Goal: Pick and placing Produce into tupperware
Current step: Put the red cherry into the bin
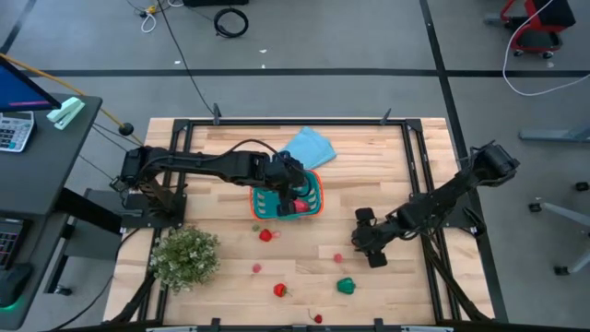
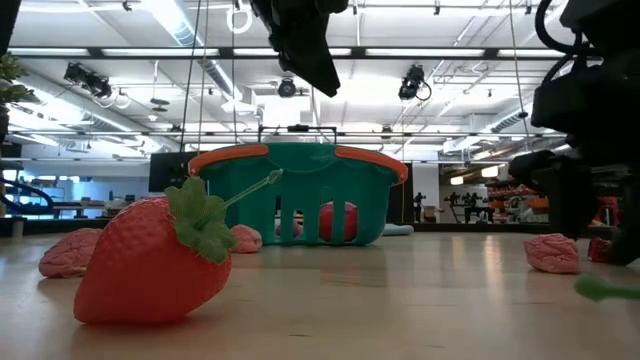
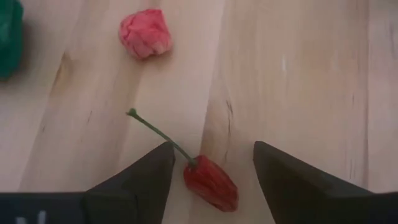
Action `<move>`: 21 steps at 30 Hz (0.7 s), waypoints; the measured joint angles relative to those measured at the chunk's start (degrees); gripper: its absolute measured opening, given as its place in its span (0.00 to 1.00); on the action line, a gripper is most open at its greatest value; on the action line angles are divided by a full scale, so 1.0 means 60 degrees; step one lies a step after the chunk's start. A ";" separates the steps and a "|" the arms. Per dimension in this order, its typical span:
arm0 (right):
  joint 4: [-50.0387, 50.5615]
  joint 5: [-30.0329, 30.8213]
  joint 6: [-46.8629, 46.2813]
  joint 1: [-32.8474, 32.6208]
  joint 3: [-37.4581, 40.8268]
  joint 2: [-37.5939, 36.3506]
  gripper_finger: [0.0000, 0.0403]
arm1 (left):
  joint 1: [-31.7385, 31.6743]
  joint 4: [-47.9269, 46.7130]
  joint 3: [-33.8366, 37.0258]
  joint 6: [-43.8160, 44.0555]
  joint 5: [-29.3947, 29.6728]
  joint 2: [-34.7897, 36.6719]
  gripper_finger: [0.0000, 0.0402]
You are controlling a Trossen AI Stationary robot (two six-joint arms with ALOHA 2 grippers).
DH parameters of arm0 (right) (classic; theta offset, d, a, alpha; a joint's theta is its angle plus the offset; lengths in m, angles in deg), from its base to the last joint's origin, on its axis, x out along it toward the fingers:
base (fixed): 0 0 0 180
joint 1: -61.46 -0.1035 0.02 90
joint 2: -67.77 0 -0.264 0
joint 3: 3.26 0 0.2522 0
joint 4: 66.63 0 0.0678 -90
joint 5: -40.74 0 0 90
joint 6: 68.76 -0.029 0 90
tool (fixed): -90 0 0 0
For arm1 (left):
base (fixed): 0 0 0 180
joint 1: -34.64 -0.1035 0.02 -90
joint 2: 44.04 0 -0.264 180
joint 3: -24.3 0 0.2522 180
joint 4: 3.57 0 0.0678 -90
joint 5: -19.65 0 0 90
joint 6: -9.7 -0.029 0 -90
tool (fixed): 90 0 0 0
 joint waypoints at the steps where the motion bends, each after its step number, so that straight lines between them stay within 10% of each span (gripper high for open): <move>1: 0.0035 0.0103 -0.0174 -0.0003 0.0003 -0.0044 0.57 | 0.0000 -0.0025 0.0000 0.0005 0.0000 0.0000 0.40; 17: 0.0195 0.1204 -0.4056 0.0015 0.0037 -0.0218 0.04 | 0.0005 -0.2109 -0.0007 0.0569 0.0162 0.0190 0.28; 21: 0.0204 0.2200 -0.4065 0.0087 0.0061 -0.0310 0.03 | 0.0015 -0.2910 0.0000 0.1285 0.0418 0.0426 0.22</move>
